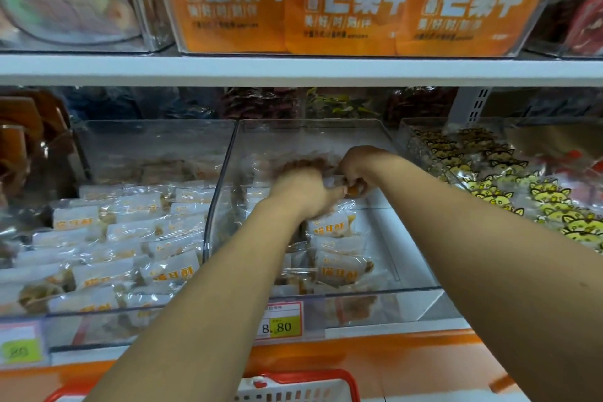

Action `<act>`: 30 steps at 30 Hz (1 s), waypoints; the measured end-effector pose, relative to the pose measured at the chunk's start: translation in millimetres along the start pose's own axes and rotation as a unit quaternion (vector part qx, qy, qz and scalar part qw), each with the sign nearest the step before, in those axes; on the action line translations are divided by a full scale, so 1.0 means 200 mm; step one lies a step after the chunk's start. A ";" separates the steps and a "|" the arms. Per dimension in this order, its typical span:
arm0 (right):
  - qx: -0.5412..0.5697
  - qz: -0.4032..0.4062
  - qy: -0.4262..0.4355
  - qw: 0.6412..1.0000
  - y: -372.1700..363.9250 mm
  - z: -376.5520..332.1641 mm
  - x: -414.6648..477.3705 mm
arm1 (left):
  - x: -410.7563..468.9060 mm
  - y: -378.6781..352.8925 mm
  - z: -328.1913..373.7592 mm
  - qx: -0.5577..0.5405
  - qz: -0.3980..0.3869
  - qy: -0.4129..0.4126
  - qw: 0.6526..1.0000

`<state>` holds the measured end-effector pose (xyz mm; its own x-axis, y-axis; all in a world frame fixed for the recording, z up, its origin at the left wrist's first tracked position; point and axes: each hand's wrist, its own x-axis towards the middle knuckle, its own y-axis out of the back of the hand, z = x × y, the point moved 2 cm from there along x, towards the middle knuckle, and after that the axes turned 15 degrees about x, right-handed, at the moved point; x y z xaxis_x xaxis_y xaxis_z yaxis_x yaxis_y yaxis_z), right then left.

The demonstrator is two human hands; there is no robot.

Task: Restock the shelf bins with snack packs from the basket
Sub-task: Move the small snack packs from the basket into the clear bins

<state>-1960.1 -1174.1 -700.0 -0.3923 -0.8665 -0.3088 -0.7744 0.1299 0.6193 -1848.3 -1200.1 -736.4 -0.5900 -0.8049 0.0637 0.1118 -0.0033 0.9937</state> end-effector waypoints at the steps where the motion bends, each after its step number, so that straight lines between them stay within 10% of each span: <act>1: -0.027 -0.008 -0.001 1.000 -0.01 0.00 0.00 | 0.00 0.00 0.00 0.004 0.002 0.002 1.000; 10: -0.234 0.047 0.066 0.969 0.04 -0.02 -0.26 | -0.11 0.10 -0.03 -0.076 -0.049 -0.033 0.995; 19: -0.056 0.084 0.229 0.968 0.03 0.04 -0.89 | -0.87 0.22 0.07 -0.198 0.242 0.042 0.949; 25: -0.007 -0.218 0.131 0.967 -0.11 0.40 -1.20 | -1.28 -0.06 0.01 -0.247 0.058 0.069 0.965; 30: -0.062 -0.153 0.019 0.986 -0.39 0.78 -1.06 | -1.42 -0.47 -0.06 -0.240 -0.155 0.125 0.950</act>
<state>-1893.6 -925.0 -795.6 -0.1297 -0.8739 -0.4685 -0.7857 -0.1976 0.5862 -1682.1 -978.4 -850.0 -0.4531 -0.8362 -0.3089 0.3505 -0.4857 0.8008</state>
